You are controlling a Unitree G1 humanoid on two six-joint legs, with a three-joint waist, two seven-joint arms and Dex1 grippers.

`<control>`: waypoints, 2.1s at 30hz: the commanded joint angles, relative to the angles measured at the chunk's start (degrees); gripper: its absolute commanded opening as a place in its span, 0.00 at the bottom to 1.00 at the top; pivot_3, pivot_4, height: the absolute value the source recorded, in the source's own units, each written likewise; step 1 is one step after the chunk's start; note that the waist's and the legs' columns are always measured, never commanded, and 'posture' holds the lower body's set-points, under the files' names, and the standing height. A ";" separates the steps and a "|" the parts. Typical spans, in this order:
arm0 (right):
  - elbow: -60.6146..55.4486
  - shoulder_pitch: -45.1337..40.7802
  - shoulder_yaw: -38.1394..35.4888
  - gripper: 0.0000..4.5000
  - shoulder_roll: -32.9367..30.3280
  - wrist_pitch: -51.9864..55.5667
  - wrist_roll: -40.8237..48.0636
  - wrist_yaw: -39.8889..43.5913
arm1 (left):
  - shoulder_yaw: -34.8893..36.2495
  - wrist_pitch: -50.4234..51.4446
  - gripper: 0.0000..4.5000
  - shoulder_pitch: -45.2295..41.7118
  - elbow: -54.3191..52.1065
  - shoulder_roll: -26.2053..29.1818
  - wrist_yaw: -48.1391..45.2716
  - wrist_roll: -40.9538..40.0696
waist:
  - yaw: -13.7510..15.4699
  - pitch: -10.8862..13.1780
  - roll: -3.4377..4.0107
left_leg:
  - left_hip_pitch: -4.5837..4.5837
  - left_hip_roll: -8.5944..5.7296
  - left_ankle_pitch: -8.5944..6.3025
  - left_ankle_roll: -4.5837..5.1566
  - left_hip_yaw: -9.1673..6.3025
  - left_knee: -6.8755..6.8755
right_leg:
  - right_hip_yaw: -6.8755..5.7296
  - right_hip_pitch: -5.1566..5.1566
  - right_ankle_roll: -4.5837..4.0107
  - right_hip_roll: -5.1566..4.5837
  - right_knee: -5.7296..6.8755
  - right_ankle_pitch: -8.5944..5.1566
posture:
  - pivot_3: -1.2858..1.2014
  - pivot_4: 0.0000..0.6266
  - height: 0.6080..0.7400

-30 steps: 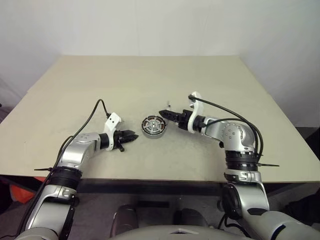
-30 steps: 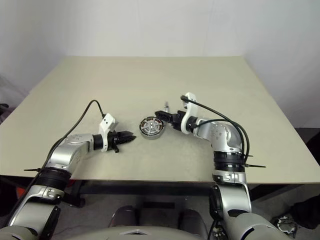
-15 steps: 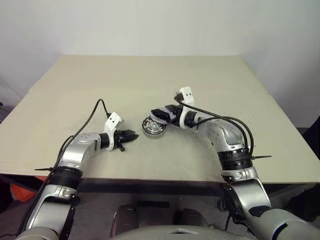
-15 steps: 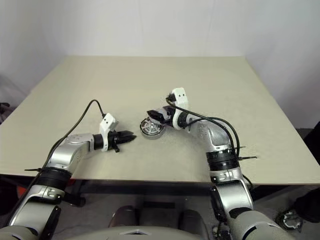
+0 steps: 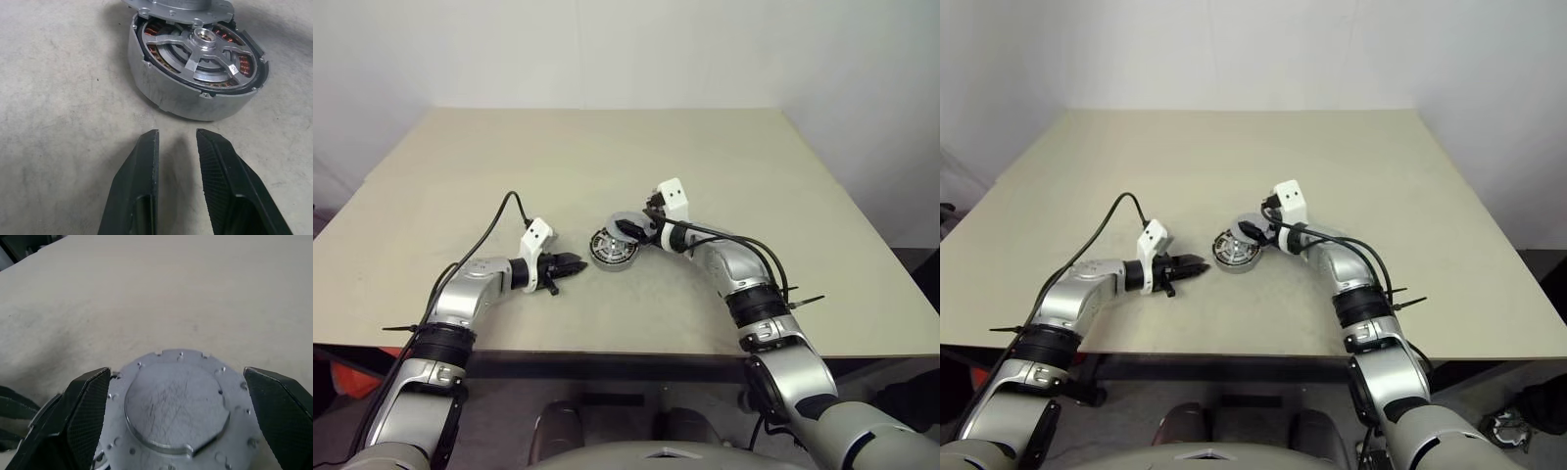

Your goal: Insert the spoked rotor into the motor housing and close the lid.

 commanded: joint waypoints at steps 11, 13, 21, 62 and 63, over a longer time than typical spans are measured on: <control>2.21 -1.00 2.00 0.99 1.13 -4.12 -4.64 2.01 | 1.07 0.59 0.29 -0.36 -2.91 0.65 0.26 -0.68 | -0.01 0.00 0.00 | 0.00 0.00 0.00 0.01 0.00 0.02 | 0.00 0.00 0.00 0.00 0.01 0.00 | 0.52 0.00 1.00; 3.66 -1.21 2.17 0.99 1.11 -4.57 -5.63 1.59 | 1.06 0.55 0.29 -0.43 -2.82 0.58 0.39 -0.64 | -0.01 0.00 0.00 | 0.00 0.01 0.00 0.01 0.00 0.02 | 0.00 0.00 -0.01 0.00 0.02 0.00 | 0.52 0.00 1.00; 0.70 -0.94 1.56 0.66 0.73 -5.06 -5.25 3.36 | 1.13 0.09 0.29 -0.81 -1.83 0.39 0.82 -0.37 | -0.07 0.00 0.00 | 0.02 0.01 -0.01 0.01 0.00 0.08 | 0.00 0.02 -0.01 0.01 0.07 0.00 | 0.52 0.00 1.00; -12.20 8.84 8.66 0.66 -4.70 -10.63 -5.20 21.03 | 1.07 0.19 0.29 -0.86 -1.65 1.16 0.78 -0.22 | 0.05 0.01 -0.02 | -0.02 0.03 -0.06 0.10 0.00 0.12 | 0.00 0.00 -0.01 0.02 0.06 0.00 | 0.52 0.00 1.00; -11.84 8.87 8.79 0.66 -4.74 -10.87 -5.35 21.07 | 1.09 0.19 0.29 -0.87 -1.64 1.16 0.80 -0.22 | 0.05 0.01 -0.02 | -0.02 0.03 -0.06 0.10 0.00 0.12 | 0.01 -0.01 -0.01 0.02 0.07 0.00 | 0.52 0.00 1.00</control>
